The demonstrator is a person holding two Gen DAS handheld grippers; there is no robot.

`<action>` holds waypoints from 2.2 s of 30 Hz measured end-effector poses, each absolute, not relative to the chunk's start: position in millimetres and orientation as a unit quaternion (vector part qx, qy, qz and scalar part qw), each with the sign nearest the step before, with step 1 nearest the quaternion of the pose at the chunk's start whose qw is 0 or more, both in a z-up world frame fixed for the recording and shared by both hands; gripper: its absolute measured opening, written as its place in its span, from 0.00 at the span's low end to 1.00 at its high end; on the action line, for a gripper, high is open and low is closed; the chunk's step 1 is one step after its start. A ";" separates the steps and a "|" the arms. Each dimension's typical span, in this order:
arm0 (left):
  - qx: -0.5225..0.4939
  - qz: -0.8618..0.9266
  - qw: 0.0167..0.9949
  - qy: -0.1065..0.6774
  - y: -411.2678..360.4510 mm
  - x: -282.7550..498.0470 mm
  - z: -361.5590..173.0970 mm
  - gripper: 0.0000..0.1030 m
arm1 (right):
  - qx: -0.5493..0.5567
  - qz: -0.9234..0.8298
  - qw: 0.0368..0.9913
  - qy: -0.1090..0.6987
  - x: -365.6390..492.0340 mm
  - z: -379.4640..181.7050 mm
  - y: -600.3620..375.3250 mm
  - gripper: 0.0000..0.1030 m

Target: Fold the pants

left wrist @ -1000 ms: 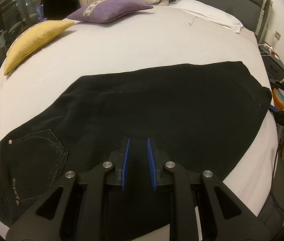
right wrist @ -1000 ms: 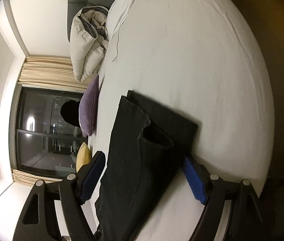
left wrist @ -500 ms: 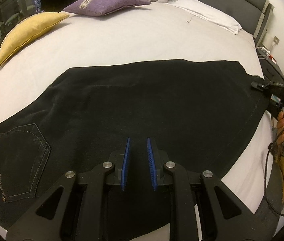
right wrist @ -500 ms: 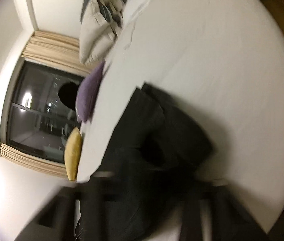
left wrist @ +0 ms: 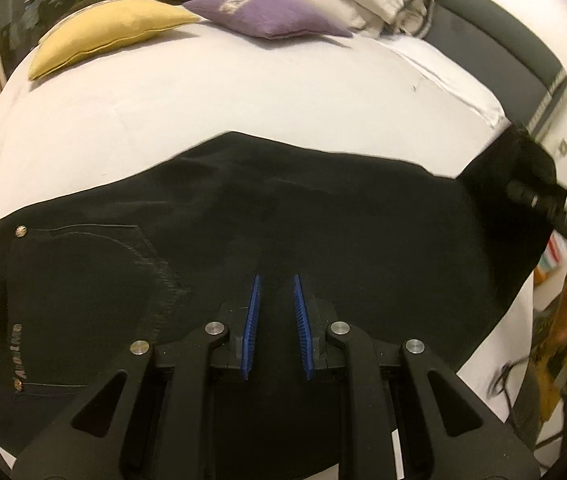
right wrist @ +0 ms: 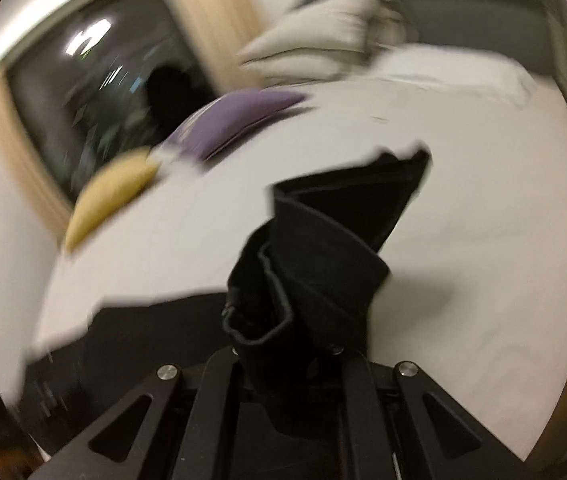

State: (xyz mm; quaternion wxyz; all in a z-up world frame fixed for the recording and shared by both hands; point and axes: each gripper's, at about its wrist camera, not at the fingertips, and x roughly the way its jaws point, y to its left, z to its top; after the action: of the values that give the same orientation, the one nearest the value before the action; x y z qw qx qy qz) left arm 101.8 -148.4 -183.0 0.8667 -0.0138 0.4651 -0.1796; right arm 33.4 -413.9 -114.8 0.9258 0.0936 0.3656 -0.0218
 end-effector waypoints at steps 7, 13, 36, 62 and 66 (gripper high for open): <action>-0.068 -0.170 0.867 0.464 -112.6 106.4 -178.6 0.16 | -0.053 0.049 0.908 0.413 20.3 -151.7 -293.7 0.08; -0.092 -0.162 0.870 0.457 -85.5 107.0 -171.5 0.16 | -0.051 0.061 0.903 0.423 12.5 -160.6 -264.4 0.08; -0.104 -0.158 0.877 0.442 -57.6 87.1 -165.9 0.16 | 0.121 0.246 0.858 0.435 6.0 -122.7 -271.1 0.48; -0.063 -0.098 0.899 0.423 -29.6 51.1 -136.3 0.16 | 0.464 0.186 0.786 0.363 -6.3 -190.2 -436.1 0.47; -0.065 -0.093 0.901 0.419 -20.0 42.0 -129.0 0.16 | 0.455 0.245 0.781 0.352 -13.6 -185.2 -407.6 0.89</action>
State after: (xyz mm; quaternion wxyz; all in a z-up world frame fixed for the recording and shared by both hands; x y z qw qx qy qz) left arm 42.0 -20.0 -129.0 0.9011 -0.0650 0.4186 -0.0926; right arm -13.6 -407.6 -185.2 0.7810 0.4545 0.3516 0.2446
